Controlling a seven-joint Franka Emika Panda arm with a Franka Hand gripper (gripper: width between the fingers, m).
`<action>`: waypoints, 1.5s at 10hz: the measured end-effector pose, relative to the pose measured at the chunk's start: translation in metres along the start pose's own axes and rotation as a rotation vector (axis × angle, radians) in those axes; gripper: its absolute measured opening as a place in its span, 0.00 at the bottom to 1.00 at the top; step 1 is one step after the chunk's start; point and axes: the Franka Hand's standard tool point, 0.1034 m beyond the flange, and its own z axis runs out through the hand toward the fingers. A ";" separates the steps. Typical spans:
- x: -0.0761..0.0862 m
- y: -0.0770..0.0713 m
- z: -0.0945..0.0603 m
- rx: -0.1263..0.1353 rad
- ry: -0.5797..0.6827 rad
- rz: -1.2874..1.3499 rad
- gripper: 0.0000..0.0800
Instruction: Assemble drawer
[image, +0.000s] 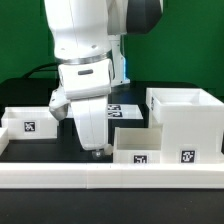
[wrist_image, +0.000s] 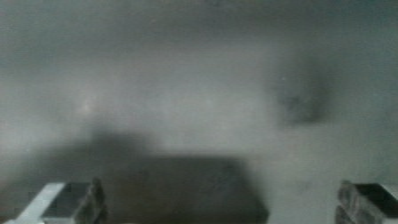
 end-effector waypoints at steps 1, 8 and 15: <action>0.004 0.002 -0.001 -0.003 -0.002 0.007 0.81; 0.025 0.012 -0.001 -0.012 0.007 0.068 0.81; 0.023 0.017 -0.001 -0.017 -0.002 0.013 0.81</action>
Offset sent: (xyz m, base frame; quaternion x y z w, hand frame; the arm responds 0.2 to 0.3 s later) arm 0.0000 0.0000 0.0000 0.0000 0.0000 0.0000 1.0000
